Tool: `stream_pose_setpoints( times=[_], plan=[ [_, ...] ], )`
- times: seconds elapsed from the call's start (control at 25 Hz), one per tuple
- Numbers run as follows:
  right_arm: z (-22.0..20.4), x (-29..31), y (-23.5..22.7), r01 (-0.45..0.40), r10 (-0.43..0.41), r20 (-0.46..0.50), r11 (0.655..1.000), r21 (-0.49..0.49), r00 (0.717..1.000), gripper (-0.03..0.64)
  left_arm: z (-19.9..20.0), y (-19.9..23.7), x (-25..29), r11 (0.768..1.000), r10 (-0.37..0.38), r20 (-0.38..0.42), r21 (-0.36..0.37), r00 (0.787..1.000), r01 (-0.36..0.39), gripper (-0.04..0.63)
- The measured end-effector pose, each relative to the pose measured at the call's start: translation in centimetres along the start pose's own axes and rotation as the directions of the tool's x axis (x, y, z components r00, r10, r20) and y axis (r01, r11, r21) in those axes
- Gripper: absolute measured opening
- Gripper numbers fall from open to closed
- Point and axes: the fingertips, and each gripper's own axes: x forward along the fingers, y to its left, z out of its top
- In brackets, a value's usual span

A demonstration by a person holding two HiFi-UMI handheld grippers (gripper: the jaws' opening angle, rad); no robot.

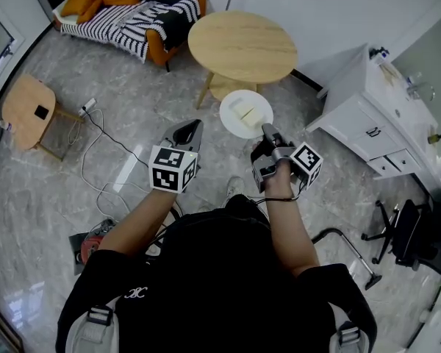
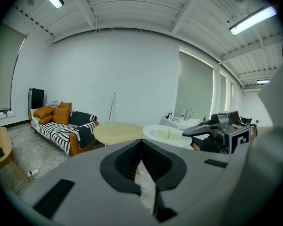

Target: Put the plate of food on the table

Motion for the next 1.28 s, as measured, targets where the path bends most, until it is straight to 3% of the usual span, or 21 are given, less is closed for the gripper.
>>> stream_pose_setpoints(
  times=[0.72,1.28],
  plan=[
    [0.6,2.7,1.9,-0.069,0.069,-0.002,0.998,-0.006,0.998,0.02,1.2,1.1,0.9,0.999,-0.008,0.007,0.046,1.0,0.007,0.008],
    [5.3,9.2,1.7,-0.059,0.059,-0.036,0.998,-0.01,0.998,0.02,3.0,3.2,7.4,0.999,0.016,0.004,0.05,1.0,-0.016,0.008]
  ],
)
